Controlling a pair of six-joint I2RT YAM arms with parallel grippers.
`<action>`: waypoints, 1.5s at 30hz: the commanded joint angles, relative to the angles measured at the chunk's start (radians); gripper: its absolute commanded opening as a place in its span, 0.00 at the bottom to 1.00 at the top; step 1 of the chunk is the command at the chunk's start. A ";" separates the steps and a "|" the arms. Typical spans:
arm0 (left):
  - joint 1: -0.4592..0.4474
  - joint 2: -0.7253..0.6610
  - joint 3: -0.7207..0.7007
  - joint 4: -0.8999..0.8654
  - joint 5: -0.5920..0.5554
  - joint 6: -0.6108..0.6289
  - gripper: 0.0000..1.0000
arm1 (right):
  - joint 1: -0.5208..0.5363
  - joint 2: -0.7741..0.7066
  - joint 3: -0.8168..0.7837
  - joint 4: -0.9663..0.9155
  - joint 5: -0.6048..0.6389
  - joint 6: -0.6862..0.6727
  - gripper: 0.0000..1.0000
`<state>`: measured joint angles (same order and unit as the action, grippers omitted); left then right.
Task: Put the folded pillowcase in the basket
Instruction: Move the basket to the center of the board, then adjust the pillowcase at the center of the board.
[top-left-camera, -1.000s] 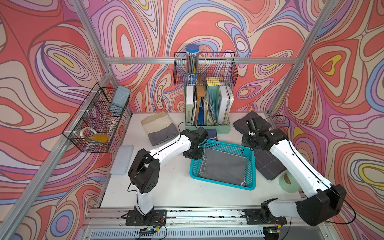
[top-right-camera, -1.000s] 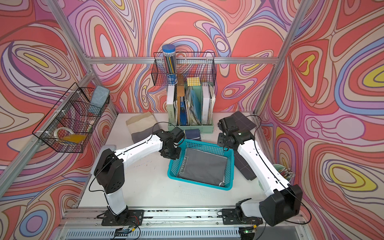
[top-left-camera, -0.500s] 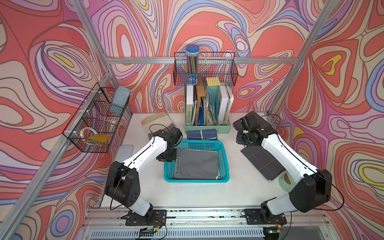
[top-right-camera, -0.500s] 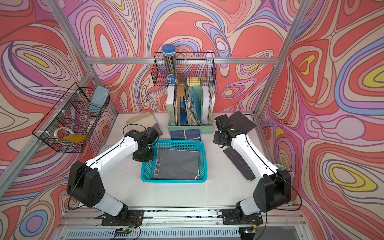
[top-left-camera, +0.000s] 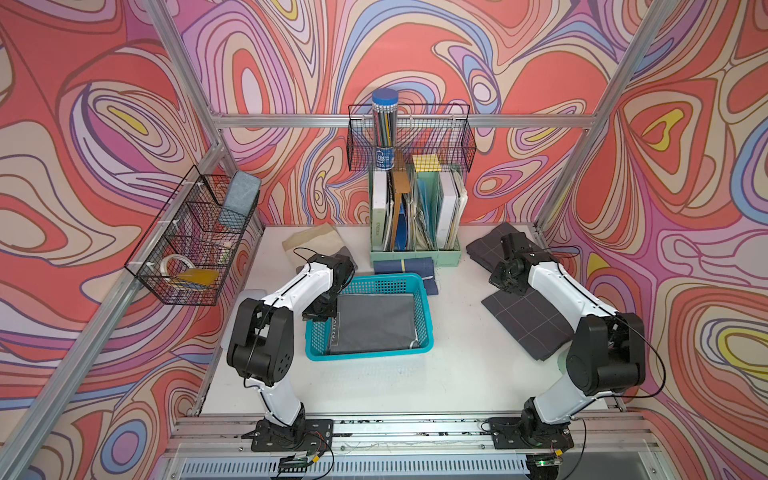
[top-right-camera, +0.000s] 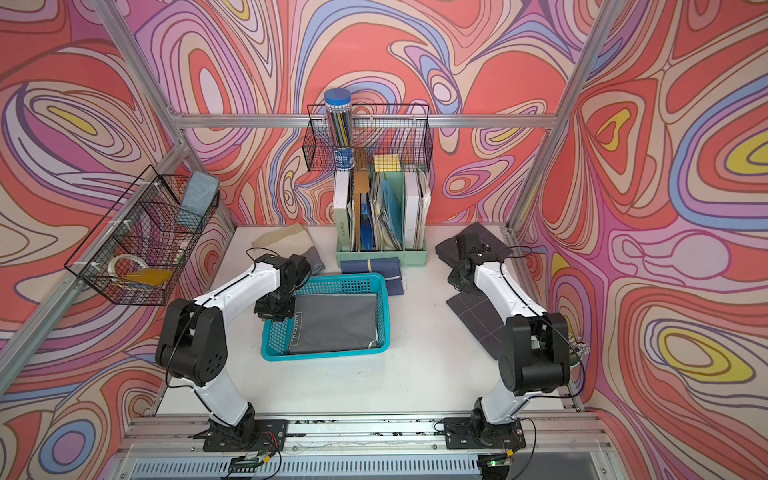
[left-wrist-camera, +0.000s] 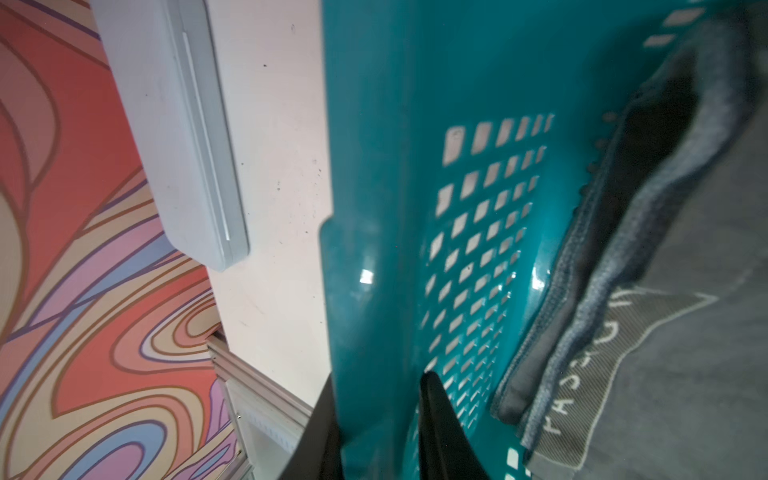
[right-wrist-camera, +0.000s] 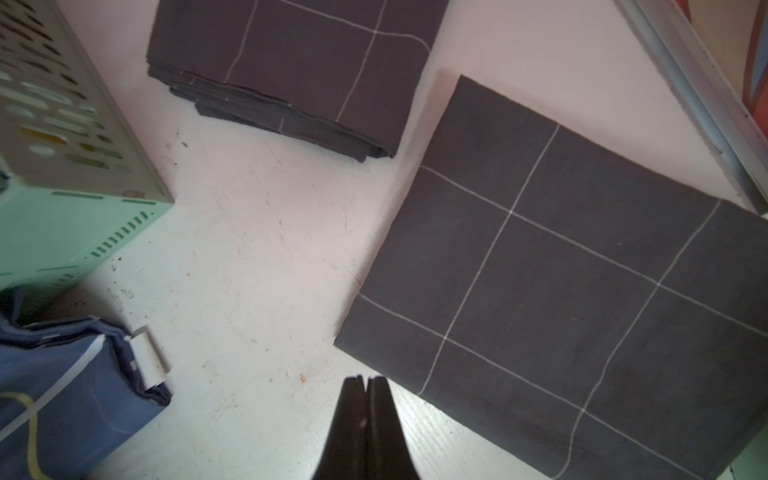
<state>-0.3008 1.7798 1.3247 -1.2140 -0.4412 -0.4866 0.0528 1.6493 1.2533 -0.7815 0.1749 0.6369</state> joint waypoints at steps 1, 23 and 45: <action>0.017 0.089 -0.023 -0.160 -0.284 -0.033 0.00 | -0.020 0.050 -0.045 -0.002 0.003 0.042 0.00; -0.022 -0.127 0.082 -0.162 -0.222 -0.024 0.95 | -0.060 0.052 -0.186 0.015 -0.010 0.049 0.00; -0.175 -0.402 0.294 -0.136 0.129 -0.005 0.99 | 0.101 0.169 0.038 0.169 -0.654 0.087 0.00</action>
<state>-0.4675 1.4017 1.6497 -1.4212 -0.4351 -0.5022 0.1543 1.8164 1.2430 -0.6960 -0.2527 0.7166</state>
